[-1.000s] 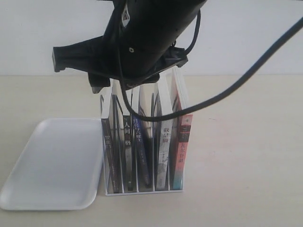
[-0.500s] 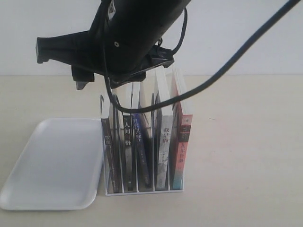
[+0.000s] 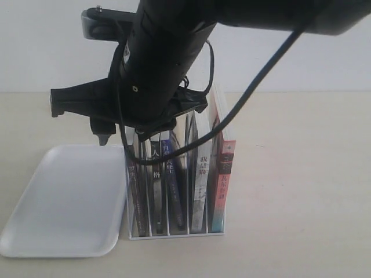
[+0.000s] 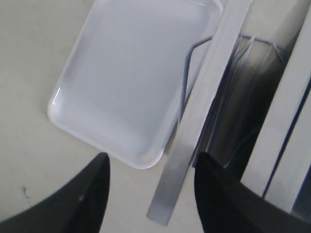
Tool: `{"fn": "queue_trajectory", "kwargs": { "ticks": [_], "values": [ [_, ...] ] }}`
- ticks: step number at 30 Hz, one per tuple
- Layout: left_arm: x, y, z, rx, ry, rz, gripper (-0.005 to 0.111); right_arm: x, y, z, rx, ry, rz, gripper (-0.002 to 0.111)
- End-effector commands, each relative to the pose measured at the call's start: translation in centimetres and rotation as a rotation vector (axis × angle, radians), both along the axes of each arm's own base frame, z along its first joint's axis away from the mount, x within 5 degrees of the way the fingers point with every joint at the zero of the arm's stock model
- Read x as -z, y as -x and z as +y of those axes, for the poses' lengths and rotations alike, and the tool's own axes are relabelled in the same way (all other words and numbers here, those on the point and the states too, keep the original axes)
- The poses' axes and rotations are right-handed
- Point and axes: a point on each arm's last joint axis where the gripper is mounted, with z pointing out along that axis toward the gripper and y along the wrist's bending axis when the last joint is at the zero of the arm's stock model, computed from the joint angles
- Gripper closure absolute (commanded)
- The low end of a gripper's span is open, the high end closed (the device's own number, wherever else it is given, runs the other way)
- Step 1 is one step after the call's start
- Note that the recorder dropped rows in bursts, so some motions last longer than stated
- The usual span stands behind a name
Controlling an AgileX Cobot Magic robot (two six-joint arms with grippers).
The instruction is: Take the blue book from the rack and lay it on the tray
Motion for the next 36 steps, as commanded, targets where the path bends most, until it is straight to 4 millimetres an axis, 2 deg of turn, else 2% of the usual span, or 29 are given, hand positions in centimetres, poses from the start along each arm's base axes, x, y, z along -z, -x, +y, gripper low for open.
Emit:
{"fn": "queue_trajectory", "kwargs": {
  "ticks": [1,8,10,19,24,29,36],
  "values": [
    [0.1,0.0,0.0,-0.005,0.006,-0.001,0.102,0.2,-0.1,0.0,-0.005,0.020,-0.001,0.057],
    [0.1,0.0,0.0,-0.005,0.006,-0.001,0.102,1.8,-0.6,0.5,-0.003,0.051,0.023,0.058],
    [0.1,0.0,0.0,-0.005,0.006,-0.001,0.102,1.8,-0.6,0.6,-0.003,0.047,0.020,0.065],
    [0.1,0.0,0.0,-0.005,0.006,-0.001,0.102,1.5,-0.8,0.4,-0.005,0.063,-0.005,0.109],
    [0.1,0.0,0.0,-0.005,0.006,-0.001,0.102,1.4,-0.9,0.3,-0.007,0.069,-0.023,0.108],
    [0.1,0.0,0.0,-0.005,0.006,-0.001,0.102,-0.4,-0.8,0.0,0.011,0.035,-0.047,0.108],
    [0.1,0.0,0.0,-0.005,0.006,-0.001,0.102,-5.6,-0.8,-0.7,0.027,0.028,-0.111,0.108]
  ]
}}
